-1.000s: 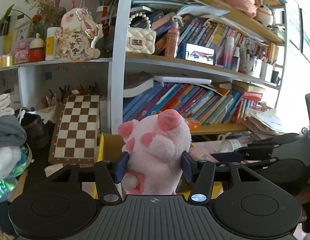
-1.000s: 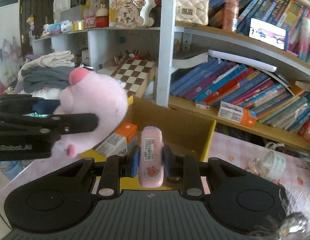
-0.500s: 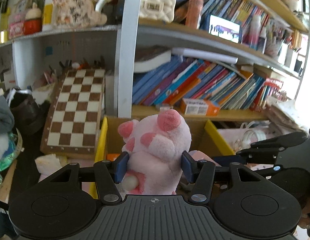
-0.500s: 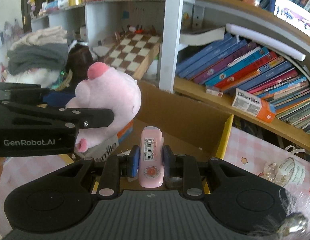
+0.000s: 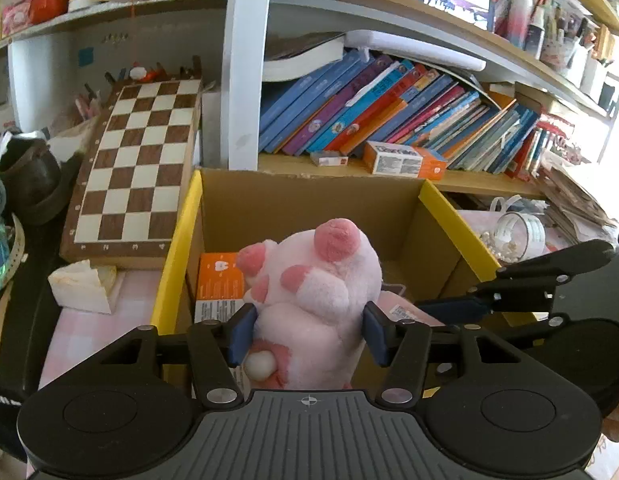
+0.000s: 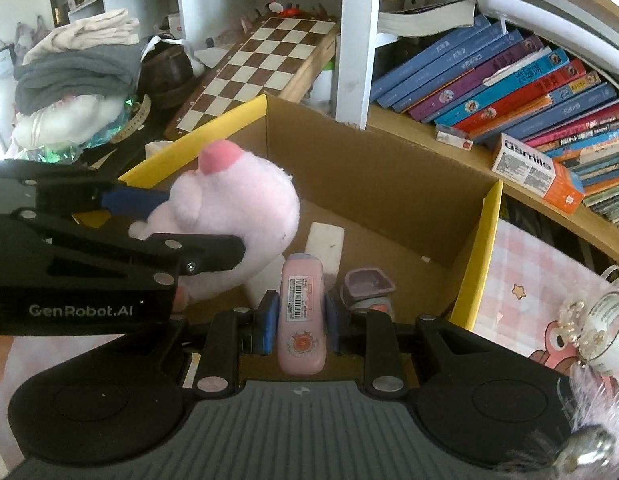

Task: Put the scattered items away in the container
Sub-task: 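Open both tools to drop the pink pig and pink stick into the box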

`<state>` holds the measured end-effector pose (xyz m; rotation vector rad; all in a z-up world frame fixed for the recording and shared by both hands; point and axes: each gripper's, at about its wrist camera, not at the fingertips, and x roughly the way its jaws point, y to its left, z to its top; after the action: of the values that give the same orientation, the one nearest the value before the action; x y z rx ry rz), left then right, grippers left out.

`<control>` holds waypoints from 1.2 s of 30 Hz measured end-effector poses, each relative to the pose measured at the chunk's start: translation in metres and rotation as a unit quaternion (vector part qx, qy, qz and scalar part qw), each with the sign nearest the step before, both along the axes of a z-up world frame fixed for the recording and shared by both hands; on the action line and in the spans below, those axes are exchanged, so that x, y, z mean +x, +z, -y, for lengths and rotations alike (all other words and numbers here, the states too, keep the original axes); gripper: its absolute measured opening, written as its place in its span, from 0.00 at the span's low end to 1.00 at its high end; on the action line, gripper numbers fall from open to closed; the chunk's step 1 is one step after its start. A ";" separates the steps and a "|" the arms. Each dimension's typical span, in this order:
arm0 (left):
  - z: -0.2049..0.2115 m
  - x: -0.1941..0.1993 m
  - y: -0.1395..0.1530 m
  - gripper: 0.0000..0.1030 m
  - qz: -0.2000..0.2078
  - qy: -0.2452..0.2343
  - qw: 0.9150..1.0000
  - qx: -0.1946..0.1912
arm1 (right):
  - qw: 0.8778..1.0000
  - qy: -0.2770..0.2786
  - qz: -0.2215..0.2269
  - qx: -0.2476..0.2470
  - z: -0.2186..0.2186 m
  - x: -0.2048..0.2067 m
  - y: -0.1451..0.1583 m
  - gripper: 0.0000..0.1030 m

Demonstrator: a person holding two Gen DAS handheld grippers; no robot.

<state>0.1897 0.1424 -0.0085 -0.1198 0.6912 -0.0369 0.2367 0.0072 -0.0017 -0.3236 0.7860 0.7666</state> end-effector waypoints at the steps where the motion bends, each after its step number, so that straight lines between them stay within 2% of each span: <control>1: 0.000 0.000 0.000 0.57 -0.001 0.001 1.000 0.000 | 1.000 -0.001 -0.001 0.001 0.000 0.000 0.000 0.23; 5: -0.001 -0.001 0.001 0.57 -0.001 0.002 1.000 0.002 | 1.000 -0.005 0.000 0.004 0.002 0.000 0.001 0.28; 9: -0.001 -0.004 0.004 0.63 0.004 0.005 1.000 0.004 | 1.000 -0.012 0.011 0.003 0.004 -0.002 0.005 0.41; 18: 0.002 -0.017 0.014 0.73 0.019 0.011 1.000 0.014 | 0.999 -0.018 0.029 0.010 0.014 -0.014 0.014 0.59; 24: 0.003 -0.030 0.020 0.79 0.028 0.016 0.999 0.016 | 0.998 -0.031 0.044 0.013 0.022 -0.025 0.020 0.63; 32: 0.004 -0.050 0.028 0.80 0.041 0.021 0.999 0.014 | 0.997 -0.044 0.062 0.019 0.030 -0.043 0.028 0.65; 36: 0.006 -0.060 0.031 0.80 0.043 0.018 0.999 0.018 | 0.997 -0.046 0.065 0.021 0.033 -0.053 0.030 0.70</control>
<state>0.1293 0.1366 0.0224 -0.0947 0.6027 0.0045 0.1840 -0.0261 0.0283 -0.2935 0.6572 0.6674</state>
